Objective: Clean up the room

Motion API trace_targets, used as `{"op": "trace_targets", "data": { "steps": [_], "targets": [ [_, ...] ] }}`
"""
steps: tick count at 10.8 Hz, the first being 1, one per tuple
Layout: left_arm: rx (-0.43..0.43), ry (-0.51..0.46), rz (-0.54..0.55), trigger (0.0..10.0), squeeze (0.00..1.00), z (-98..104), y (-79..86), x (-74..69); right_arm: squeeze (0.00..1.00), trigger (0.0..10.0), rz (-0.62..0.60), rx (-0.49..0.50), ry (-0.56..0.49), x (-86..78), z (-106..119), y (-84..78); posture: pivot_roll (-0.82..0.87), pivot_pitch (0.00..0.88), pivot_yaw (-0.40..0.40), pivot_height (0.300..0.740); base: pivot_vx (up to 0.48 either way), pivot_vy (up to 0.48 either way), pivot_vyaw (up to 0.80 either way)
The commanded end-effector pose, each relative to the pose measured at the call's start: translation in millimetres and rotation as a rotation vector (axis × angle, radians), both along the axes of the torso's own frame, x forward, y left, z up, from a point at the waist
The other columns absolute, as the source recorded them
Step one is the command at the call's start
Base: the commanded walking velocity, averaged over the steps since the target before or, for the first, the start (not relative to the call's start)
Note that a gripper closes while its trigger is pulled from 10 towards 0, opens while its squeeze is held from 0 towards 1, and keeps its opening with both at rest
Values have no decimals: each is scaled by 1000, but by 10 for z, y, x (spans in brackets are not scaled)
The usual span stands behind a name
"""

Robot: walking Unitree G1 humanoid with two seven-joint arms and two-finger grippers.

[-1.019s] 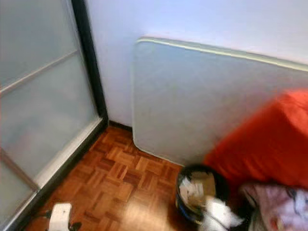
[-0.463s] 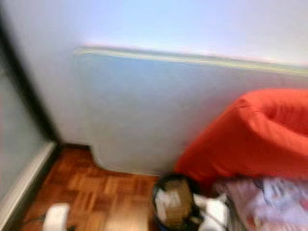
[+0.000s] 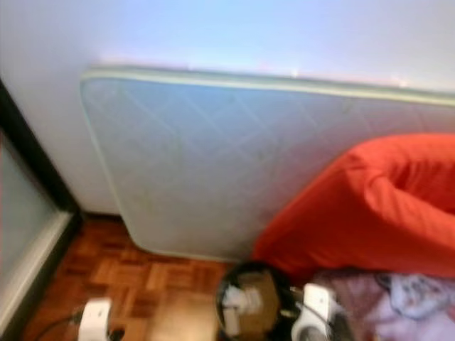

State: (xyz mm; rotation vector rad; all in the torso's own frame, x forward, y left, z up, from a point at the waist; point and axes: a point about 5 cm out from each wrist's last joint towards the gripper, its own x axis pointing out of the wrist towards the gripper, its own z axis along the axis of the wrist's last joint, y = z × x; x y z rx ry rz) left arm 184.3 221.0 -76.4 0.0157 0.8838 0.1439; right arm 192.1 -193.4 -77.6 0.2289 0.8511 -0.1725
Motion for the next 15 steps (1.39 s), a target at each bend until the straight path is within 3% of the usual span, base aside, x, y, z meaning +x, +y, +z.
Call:
{"op": "trace_targets", "data": {
  "steps": [1, 5, 8, 10, 12, 15],
  "targets": [
    [-2, -3, -26, 10000, 0, 18, -122, 94, 0, 10000, -22, -7, 31, -115, -44, -89, 177, 3, -44, 740, 0, 0, 0],
    [-2, -28, -31, 10000, 0, 65, -183, 205, 0, 10000, -19, -5, 28, -116, -43, -93, 175, 3, -45, 740, 0, 0, 0],
    [-2, -35, -24, 10000, 0, 83, -122, 218, 0, 10000, 0, -6, 32, -112, -43, -88, 179, 5, -44, 740, 85, 0, 0],
    [3, -52, -22, 10000, 0, 143, -76, 311, 0, 10000, 0, -5, 30, -110, -42, -87, 176, 5, -44, 740, 255, 0, 0],
    [14, -66, -10, 10000, 0, 201, 112, 329, 0, 10000, 5, -6, 28, -106, -39, -88, 177, 5, -43, 740, 261, 0, 0],
    [28, -57, 11, 10000, 0, 210, 373, 199, 0, 10000, 12, -8, 28, -101, -37, -87, 179, 5, -44, 740, 265, 0, 0]
  ]
}}
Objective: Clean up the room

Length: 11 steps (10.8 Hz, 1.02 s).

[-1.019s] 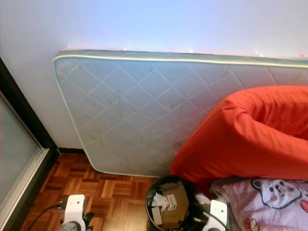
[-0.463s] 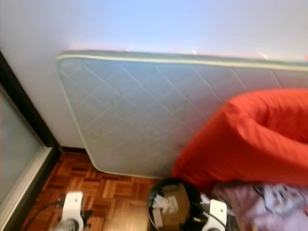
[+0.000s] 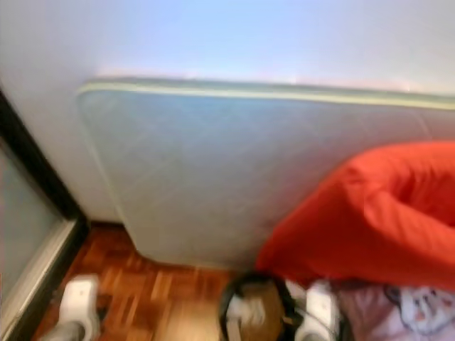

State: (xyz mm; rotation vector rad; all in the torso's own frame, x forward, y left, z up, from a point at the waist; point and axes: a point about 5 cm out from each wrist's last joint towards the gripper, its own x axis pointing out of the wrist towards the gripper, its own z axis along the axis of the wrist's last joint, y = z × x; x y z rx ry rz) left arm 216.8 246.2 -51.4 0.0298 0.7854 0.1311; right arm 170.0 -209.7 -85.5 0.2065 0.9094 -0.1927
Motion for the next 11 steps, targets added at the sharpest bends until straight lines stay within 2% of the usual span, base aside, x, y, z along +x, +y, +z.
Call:
{"op": "trace_targets", "data": {
  "steps": [1, 2, 3, 4, 5, 6, 7, 8, 9, 11],
  "targets": [
    [11, 50, 27, 10000, 0, -84, 80, -184, 0, 10000, 12, 12, -33, 121, 43, 74, 181, 4, -45, 740, 0, 0, 0],
    [5, 49, 13, 10000, 0, -108, -67, -142, 0, 10000, 9, 9, -34, 124, 45, 73, 182, 5, -45, 740, 0, 0, 0],
    [6, 41, 7, 10000, 0, -104, -105, -117, 0, 10000, 9, 8, -36, 126, 46, 73, 181, 5, -44, 740, 0, 0, 0],
    [17, 15, -16, 10000, 0, -109, -292, -56, 0, 10000, 10, 3, -46, 133, 53, 71, 178, 6, -42, 740, 0, 0, 0],
    [47, -64, -13, 10000, 0, -14, -325, 89, 0, 10000, 6, 2, -88, 162, 77, 71, 167, 9, -38, 740, 0, 0, 0],
    [70, -154, 19, 10000, 0, 118, -257, 233, 0, 10000, 6, 10, -132, 192, 104, 77, 157, 13, -33, 740, 0, 0, 0],
    [86, -273, 49, 10000, 0, 313, -182, 426, 0, 10000, 73, 6, -233, 415, 239, 116, 163, 23, -35, 740, 0, 0, 0],
    [103, -390, 64, 10000, 0, 503, -131, 578, 0, 10000, 166, -12, -411, 851, 546, 250, 167, 33, -41, 740, 0, 0, 0],
    [101, -446, 73, 10000, 0, 579, -133, 632, 0, 10000, 194, -9, -461, 929, 619, 296, 171, 35, -44, 740, 0, 0, 0],
    [88, -555, 63, 10000, 0, 693, -220, 697, 0, 10000, 264, 67, -541, 1035, 730, 409, 176, 41, -52, 740, 0, 0, 0]
  ]
}}
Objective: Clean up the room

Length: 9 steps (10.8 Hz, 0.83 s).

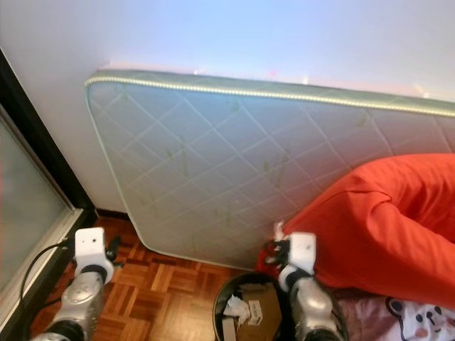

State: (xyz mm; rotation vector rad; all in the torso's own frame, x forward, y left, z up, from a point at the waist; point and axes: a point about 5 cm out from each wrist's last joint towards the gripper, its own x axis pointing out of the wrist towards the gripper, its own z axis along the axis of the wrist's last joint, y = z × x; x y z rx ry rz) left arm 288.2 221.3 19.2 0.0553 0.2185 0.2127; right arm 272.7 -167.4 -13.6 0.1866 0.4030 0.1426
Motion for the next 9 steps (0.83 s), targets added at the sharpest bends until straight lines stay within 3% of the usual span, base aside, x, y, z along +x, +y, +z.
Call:
{"op": "trace_targets", "data": {
  "steps": [1, 5, 9],
  "targets": [
    [5, -31, -24, 10000, 0, 17, -43, -10, 0, 10000, 11, 2, -25, 4, 21, -3, 177, 48, -53, 740, 0, 0, 0],
    [44, -98, -88, 10000, 0, 117, -95, 32, 0, 10000, -78, 12, -37, -40, 4, -99, 164, 76, -44, 740, 0, 0, 0],
    [57, -49, -241, 10000, 0, 65, -165, 7, 0, 10000, -151, 40, -23, -69, -24, -138, 169, 72, -38, 740, 0, 0, 0]
  ]
}}
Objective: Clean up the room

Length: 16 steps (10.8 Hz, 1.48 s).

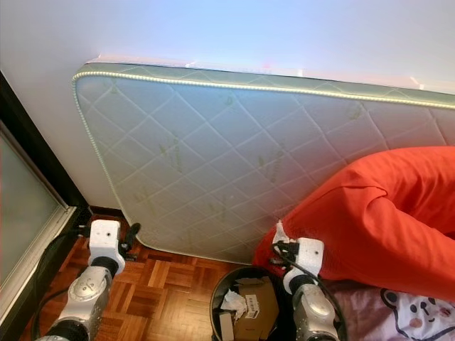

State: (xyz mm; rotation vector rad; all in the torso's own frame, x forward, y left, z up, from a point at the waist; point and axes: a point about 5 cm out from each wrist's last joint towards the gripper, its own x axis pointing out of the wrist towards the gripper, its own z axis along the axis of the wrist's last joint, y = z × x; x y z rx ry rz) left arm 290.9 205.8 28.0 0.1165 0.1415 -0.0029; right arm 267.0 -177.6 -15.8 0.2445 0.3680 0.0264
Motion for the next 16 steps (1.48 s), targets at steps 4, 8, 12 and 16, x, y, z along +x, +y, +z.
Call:
{"op": "trace_targets", "data": {
  "steps": [4, 8, 12, 16],
  "targets": [
    [32, 28, -23, 10000, 0, -39, 69, -50, 0, 10000, 4, 0, 63, -91, -98, 18, 174, 61, -37, 740, 0, 0, 0],
    [40, 56, -10, 10000, 0, -85, 136, -97, 0, 10000, 63, -16, 123, -155, -176, 86, 174, 60, -36, 686, 0, 0, 0],
    [44, 50, -11, 10000, 0, -73, 133, -90, 0, 10000, 76, -28, 166, -214, -234, 101, 184, 80, -34, 627, 0, 0, 0],
    [46, 28, -8, 10000, 0, -10, 149, -43, 0, 10000, 128, -56, 234, -245, -292, 189, 210, 136, -37, 627, 0, 0, 0]
  ]
}}
